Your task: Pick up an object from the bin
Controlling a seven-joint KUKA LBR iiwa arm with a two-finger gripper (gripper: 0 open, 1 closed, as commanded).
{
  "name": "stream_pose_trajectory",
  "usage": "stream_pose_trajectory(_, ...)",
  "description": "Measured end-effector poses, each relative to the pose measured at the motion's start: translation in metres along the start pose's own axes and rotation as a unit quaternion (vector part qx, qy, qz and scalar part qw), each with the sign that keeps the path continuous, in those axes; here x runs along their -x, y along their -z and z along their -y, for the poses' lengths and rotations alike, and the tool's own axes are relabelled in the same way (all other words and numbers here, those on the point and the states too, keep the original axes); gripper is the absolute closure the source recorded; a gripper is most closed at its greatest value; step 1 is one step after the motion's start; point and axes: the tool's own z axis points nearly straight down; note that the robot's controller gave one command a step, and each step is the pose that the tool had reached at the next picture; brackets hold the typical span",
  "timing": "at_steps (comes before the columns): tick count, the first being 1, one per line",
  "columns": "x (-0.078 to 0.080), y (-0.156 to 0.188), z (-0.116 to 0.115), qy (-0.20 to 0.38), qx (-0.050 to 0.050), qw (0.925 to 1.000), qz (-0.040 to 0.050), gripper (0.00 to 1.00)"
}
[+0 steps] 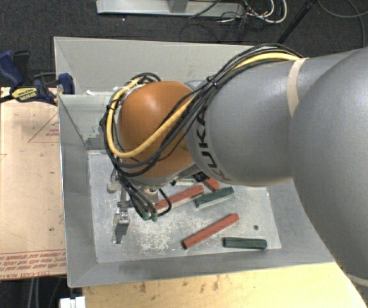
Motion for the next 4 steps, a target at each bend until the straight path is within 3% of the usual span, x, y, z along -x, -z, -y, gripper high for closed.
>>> stream_pose_trajectory(1,-0.001,-0.100,0.018,-0.089,0.002,0.9960,0.0017,1.00)
stream_pose_trajectory(2,-0.001,-0.100,0.018,-0.089,0.002,0.9960,0.0017,1.00)
stream_pose_trajectory(3,-0.001,-0.052,0.022,-0.084,-0.001,0.9965,-0.0024,1.00)
stream_pose_trajectory(4,0.001,0.022,0.024,-0.086,0.001,0.9963,0.0015,0.00)
